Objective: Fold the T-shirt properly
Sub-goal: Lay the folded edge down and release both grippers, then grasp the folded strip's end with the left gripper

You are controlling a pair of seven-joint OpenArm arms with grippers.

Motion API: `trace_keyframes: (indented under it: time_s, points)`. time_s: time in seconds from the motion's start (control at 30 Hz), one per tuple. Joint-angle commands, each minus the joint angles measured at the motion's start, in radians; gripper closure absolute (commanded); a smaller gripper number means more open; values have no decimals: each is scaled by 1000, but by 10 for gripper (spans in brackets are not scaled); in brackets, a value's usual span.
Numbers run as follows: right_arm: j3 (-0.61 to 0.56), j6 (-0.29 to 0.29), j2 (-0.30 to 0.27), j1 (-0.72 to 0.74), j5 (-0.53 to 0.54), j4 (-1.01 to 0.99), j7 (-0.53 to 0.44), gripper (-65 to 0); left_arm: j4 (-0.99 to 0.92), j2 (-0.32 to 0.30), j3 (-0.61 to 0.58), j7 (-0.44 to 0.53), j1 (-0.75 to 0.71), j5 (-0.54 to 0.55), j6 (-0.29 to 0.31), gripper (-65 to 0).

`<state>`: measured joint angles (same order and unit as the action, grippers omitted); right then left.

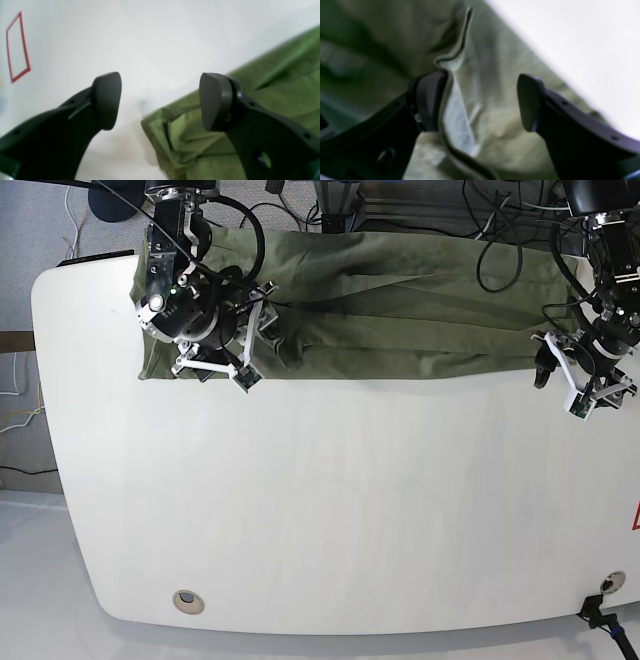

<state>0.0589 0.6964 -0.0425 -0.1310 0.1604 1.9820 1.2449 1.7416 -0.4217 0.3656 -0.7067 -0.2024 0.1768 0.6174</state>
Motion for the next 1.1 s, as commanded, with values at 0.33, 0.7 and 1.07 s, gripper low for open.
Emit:
trace_keyframes:
  time_s: [0.33,0.7,1.07]
  points:
    - [135,2,-26,43,1,20,-119,-435,143,57,-89,19,-122,7,34,-364]
    - [152,2,-53,-65,8,20,-118,-231,165,88,-112,19,-200,3,81,-321]
    - [152,2,-35,-167,1,-72,-192,0,59,82,-116,19,-207,-1,81,0]
